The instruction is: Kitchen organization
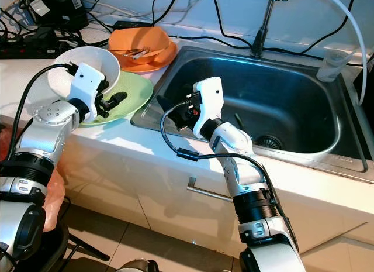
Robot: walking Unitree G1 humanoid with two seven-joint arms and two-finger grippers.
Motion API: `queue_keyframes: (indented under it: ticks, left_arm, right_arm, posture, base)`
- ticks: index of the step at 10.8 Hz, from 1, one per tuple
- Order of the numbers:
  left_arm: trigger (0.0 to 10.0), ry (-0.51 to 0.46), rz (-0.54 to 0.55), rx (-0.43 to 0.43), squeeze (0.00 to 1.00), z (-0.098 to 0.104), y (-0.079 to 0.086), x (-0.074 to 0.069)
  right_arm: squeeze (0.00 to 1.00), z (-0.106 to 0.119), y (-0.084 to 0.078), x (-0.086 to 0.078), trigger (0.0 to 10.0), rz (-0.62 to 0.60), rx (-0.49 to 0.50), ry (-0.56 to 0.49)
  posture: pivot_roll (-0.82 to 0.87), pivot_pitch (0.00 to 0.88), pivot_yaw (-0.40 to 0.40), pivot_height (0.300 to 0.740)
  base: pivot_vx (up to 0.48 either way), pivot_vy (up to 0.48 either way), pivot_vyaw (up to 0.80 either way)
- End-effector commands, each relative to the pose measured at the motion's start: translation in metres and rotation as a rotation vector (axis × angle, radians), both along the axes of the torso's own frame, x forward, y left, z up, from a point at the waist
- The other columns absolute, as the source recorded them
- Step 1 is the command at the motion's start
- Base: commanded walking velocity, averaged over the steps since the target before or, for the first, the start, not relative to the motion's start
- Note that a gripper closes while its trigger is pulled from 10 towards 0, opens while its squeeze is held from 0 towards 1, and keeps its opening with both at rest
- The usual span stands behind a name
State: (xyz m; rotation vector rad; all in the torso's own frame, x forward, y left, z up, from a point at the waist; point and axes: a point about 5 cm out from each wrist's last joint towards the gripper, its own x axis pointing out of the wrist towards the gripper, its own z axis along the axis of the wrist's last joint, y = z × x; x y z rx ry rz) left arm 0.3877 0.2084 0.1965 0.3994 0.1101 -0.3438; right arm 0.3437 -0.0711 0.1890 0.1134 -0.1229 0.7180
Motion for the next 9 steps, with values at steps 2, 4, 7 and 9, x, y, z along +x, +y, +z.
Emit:
queue_keyframes:
  ticks: [2,4,7,9]
  left_arm:
    - [0.0,-0.024,-0.005,0.005,0.0,0.003,0.0,0.001]
    - [0.0,-0.056,-0.001,0.054,0.0,0.004,0.0,0.001]
    - [0.0,-0.161,0.044,0.044,0.0,0.014,0.004,0.002]
    - [0.0,-0.249,0.075,0.038,0.0,0.023,0.006,0.002]
  right_arm:
    - [0.0,0.003,-0.001,0.0,10.0,0.0,-0.007,-0.004]
    - [0.0,0.002,-0.001,0.001,10.0,-0.005,-0.007,0.0]
    - [0.0,0.0,-0.002,0.002,10.0,-0.013,-0.007,0.008]
    - [0.0,-0.001,-0.002,0.003,10.0,-0.019,-0.008,0.011]
  posture:
    - [0.03,0.034,0.014,0.74]
    - [0.03,0.033,0.014,0.74]
    - [0.03,0.033,0.014,0.74]
    - [0.04,0.031,0.015,0.74]
  base:
    - [0.0,0.0,0.0]
    - [0.0,0.0,0.0]
    - [0.0,0.0,0.0]
    - [0.0,0.0,0.0]
